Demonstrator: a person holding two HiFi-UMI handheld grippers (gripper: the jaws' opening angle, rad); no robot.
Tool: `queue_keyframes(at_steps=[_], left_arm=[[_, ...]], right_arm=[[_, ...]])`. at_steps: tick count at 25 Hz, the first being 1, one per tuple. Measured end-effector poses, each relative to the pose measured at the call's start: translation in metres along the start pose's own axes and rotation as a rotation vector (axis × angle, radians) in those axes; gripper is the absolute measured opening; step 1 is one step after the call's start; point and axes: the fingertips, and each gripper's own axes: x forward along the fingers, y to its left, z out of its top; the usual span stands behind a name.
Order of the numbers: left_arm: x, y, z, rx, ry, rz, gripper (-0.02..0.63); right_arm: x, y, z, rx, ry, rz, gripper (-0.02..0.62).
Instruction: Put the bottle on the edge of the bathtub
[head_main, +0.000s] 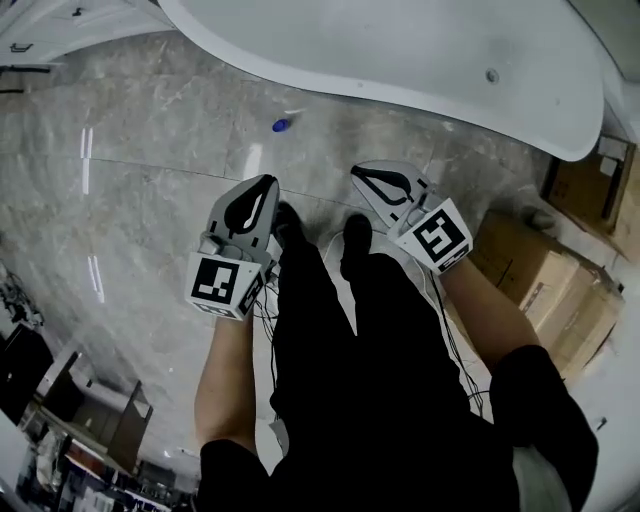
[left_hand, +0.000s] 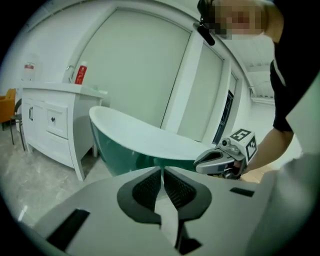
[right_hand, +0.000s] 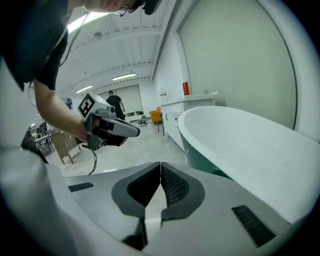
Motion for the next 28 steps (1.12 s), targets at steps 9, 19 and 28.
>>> queue_keyframes(at_steps=[9, 19, 28], left_arm=[[-0.088, -0.117, 0.137, 0.058, -0.077, 0.009, 0.029], [-0.174, -0.19, 0.162, 0.115, -0.099, 0.071, 0.029], [-0.259, -0.216, 0.227, 0.151, -0.196, 0.205, 0.029]], right_arm=[[-0.132, 0.058, 0.128, 0.062, -0.11, 0.072, 0.029], [-0.235, 0.126, 0.213, 0.112, -0.226, 0.1, 0.029], [-0.291, 0.166, 0.24, 0.04, -0.302, 0.143, 0.029]])
